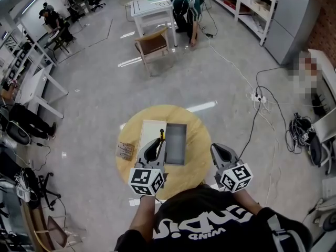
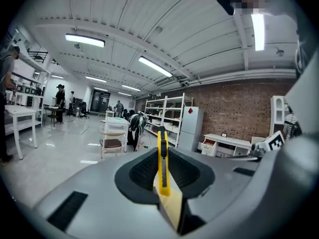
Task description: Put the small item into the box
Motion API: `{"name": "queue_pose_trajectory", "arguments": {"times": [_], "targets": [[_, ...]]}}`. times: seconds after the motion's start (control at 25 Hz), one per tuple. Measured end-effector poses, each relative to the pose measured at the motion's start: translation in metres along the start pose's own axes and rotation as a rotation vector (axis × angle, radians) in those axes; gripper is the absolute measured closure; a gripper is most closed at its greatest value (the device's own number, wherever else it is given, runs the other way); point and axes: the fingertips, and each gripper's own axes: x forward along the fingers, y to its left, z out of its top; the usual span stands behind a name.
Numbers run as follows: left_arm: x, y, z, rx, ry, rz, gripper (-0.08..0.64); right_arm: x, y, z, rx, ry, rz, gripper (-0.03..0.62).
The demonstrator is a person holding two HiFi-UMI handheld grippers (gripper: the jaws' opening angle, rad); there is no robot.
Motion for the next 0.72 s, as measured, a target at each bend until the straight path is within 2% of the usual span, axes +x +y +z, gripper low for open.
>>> {"name": "queue_pose_trajectory", "arguments": {"times": [0.28,0.72], "targets": [[0.042,0.031,-0.017,-0.004,0.069,-0.02,0.492,0.022,0.001,-0.002,0.01,0.01,-0.006,0.589],[0.112,0.054,-0.113,-0.042,0.303,-0.012,0.492,0.026,-0.007,-0.01,0.017,0.045,-0.014,0.589]]}}
